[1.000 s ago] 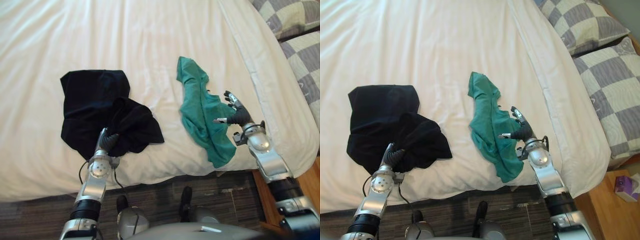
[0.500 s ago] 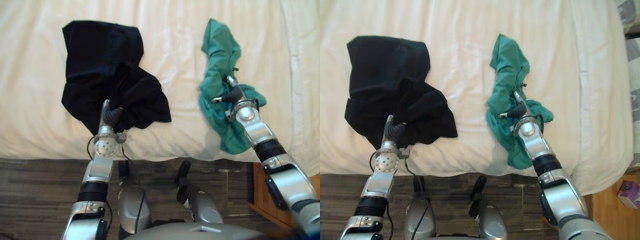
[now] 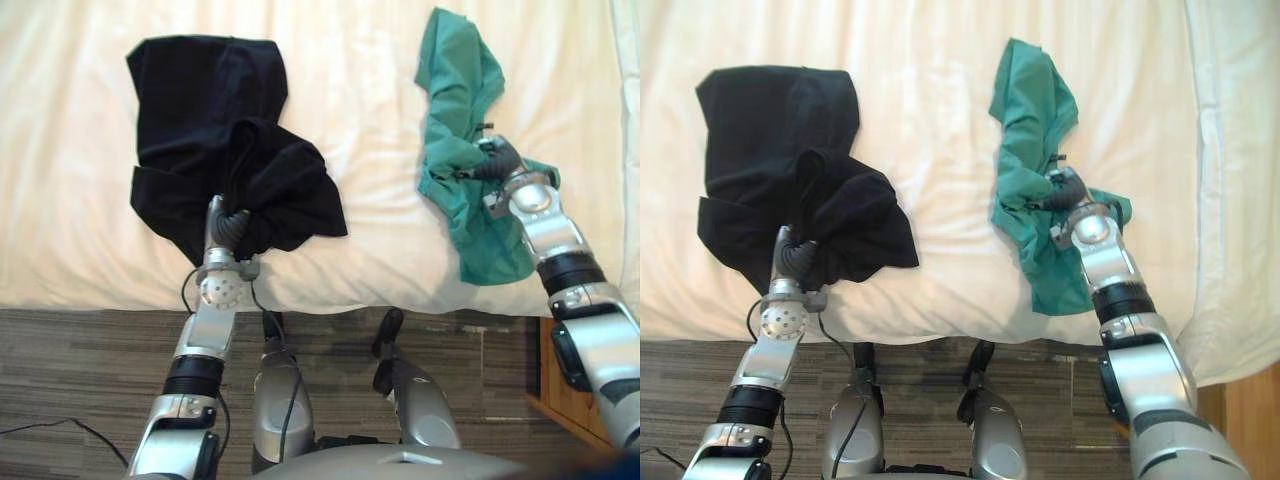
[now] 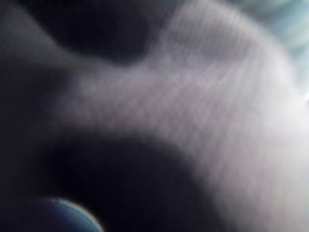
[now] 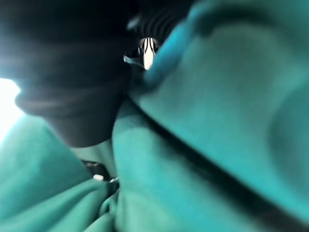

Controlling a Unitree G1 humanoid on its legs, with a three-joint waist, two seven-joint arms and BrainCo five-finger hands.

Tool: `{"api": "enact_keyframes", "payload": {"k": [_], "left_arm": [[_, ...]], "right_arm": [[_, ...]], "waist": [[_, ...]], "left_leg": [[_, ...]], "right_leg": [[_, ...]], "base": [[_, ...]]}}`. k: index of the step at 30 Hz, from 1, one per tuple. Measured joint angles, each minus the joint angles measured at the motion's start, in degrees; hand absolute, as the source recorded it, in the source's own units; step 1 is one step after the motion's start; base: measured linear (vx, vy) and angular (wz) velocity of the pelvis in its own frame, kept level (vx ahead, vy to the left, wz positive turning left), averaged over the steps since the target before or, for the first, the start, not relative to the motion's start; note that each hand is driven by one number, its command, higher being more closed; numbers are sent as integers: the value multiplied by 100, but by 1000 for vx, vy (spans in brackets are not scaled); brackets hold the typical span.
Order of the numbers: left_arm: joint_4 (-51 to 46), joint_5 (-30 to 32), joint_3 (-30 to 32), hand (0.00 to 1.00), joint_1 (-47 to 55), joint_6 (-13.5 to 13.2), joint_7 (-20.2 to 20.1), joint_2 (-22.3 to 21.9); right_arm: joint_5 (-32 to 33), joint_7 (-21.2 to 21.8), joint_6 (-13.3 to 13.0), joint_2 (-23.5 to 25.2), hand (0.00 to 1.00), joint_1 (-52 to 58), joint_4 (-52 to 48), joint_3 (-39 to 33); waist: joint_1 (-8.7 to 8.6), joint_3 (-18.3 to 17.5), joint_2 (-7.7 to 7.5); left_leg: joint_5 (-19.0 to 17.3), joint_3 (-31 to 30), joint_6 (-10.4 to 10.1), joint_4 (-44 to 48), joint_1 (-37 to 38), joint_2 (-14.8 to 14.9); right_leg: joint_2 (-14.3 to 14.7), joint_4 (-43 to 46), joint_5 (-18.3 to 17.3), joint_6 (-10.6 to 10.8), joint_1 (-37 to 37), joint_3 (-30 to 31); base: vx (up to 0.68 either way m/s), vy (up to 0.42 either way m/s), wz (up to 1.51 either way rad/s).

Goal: Tidy the bed and pick cloth on bed and put in laundry

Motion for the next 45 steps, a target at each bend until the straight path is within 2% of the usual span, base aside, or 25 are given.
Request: {"api": "enact_keyframes", "payload": {"k": [3,4,7,10,13,15,16,17,19,20,22,24,25,28,29,31,32,33,34,37,38,40,41,43,45], "left_arm": [[475,106,-30,100,13,75,-3,-40],[639,127,-45,100,54,151,-3,-49],[1138,161,-46,100,171,469,-2,-42],[1591,159,-35,100,406,719,-3,-36],[1930,157,-28,100,643,868,-34,-44],[2245,151,15,100,759,919,-139,-52],[2337,151,45,100,780,922,-172,-68],[2476,149,162,100,832,933,-272,-124],[2642,95,417,100,1012,972,-349,-222],[2649,89,469,100,1050,1011,-363,-228],[2644,-43,586,100,1096,1032,-391,-228],[2642,-137,612,100,1103,1029,-449,-229],[2642,-204,638,100,1102,1026,-506,-232],[2631,-389,602,100,1044,921,-626,-384],[2631,-474,571,100,1044,906,-658,-434],[2625,-566,302,100,937,890,-767,-629],[2625,-587,182,100,886,890,-789,-662],[2625,-620,-55,100,808,891,-856,-675],[2625,-766,-251,100,785,891,-920,-733],[2615,-1068,-369,100,777,893,-910,-791],[2613,-1309,-368,100,755,894,-872,-795],[2611,-1674,-344,100,716,895,-862,-814],[2611,-1950,-149,100,712,928,-854,-947],[2602,-2099,59,100,712,964,-801,-1090],[2451,-2100,309,100,712,981,-752,-1256]], "right_arm": [[464,-110,-512,606,100,911,-42,-340],[644,-163,-761,838,100,1314,-45,-381],[1068,-198,-1161,1415,100,2189,-47,-504],[1347,-42,-1171,1730,100,2970,68,-589],[1386,164,-1138,1898,100,3545,559,-931],[1245,345,-861,1929,100,4156,1279,-1434],[1197,371,-766,1938,100,4344,1460,-1561],[1141,404,-618,1947,100,4702,1655,-1773],[1006,412,-452,1942,100,5295,1683,-2076],[983,415,-386,1946,100,5396,1682,-2103],[525,504,-101,2033,100,5629,1654,-2152],[-49,542,38,2123,100,5716,1636,-2193],[-407,552,66,2170,100,5727,1619,-2199],[-808,594,56,2210,100,5726,1530,-2057],[-833,595,55,2199,100,5728,1531,-2007],[-840,595,33,2062,100,5718,1529,-1654],[-838,596,32,2045,100,5710,1532,-1585],[-830,600,37,2005,100,5660,1537,-1419],[-821,599,38,1952,100,5555,1549,-1344],[-808,603,32,1772,100,5180,1724,-990],[-806,603,-3,1763,100,5005,1779,-893],[-807,600,-126,1764,100,4798,1789,-747],[-839,584,-225,1764,100,4670,1855,-688],[-886,568,-235,1768,100,4624,1919,-670],[-924,545,-250,1805,100,4571,1923,-671]], "waist": [[-124,-73,-51],[-189,-238,-82],[-432,-667,-50],[-620,-1040,-6],[-771,-1354,142],[-899,-1492,275],[-907,-1515,292],[-914,-1579,414],[-1009,-1676,581],[-1018,-1682,592],[-1009,-1705,541],[-990,-1784,474],[-980,-1843,431],[-996,-1944,327],[-993,-2003,316],[-1016,-2067,333],[-1015,-2075,316],[-993,-2115,226],[-908,-2129,232],[-812,-2217,212],[-813,-2262,154],[-798,-2244,149],[-719,-2228,173],[-688,-2174,247],[-694,-2106,155]], "left_leg": [[-4,165,-3,-60,434,-31],[-16,237,-17,-144,533,-65],[-102,495,-17,-290,851,-109],[-240,794,-6,-308,1235,-166],[-360,1053,-17,-333,1450,-212],[-429,1255,-32,-413,1709,-267],[-445,1297,-38,-434,1741,-280],[-445,1454,-44,-537,1860,-300],[-464,1712,-74,-658,2088,-310],[-468,1748,-81,-690,2162,-311],[-480,1823,-98,-704,2294,-296],[-480,1810,-98,-705,2323,-305],[-469,1725,-84,-713,2319,-327],[-408,1293,-20,-787,2266,-444],[-401,1179,-4,-788,2207,-475],[-347,551,114,-782,1974,-535],[-326,357,146,-781,1905,-558],[-273,-27,215,-778,1774,-630],[-229,-293,255,-760,1686,-691],[-174,-578,246,-756,1537,-702],[-100,-679,252,-754,1473,-701],[-26,-732,283,-754,1397,-702],[16,-822,310,-754,1400,-703],[49,-841,330,-732,1375,-714],[116,-762,422,-590,1187,-798]], "right_leg": [[-27,-9,-56,-23,377,11],[-51,-19,-108,27,419,18],[-62,-92,-108,58,597,116],[-82,-214,-65,127,830,363],[-100,-332,-31,181,952,545],[-111,-465,5,239,1106,683],[-109,-500,19,259,1110,716],[-94,-544,51,274,1127,802],[-47,-545,52,276,1151,974],[-28,-545,51,276,1174,1016],[-3,-547,51,276,1264,1050],[-24,-548,50,276,1311,1023],[-56,-548,46,279,1344,954],[-232,-542,-44,377,1552,564],[-271,-509,-96,388,1549,509],[-302,19,-760,418,1480,635],[-267,158,-930,398,1471,771],[-242,385,-1191,355,1463,964],[-259,570,-1383,298,1429,968],[-283,688,-1447,272,1462,710],[-278,687,-1445,253,1515,626],[-261,686,-1459,217,1548,610],[-261,679,-1487,170,1634,479],[-269,686,-1523,124,1711,341],[-379,769,-1659,152,1740,-9]], "base": [[40,17,-4],[31,22,-9],[20,23,-17],[26,24,-44],[31,31,-44],[47,36,-40],[28,20,-39],[71,29,-47],[74,22,-49],[34,7,-37],[-10,-13,-16],[-58,-33,9],[-67,-39,20],[-55,-30,60],[-26,-14,87],[16,-33,122],[40,-75,160],[50,-90,153],[55,-83,136],[112,-68,70],[85,-64,54],[73,-66,50],[34,-40,31],[18,-39,43],[-34,-39,76]]}}
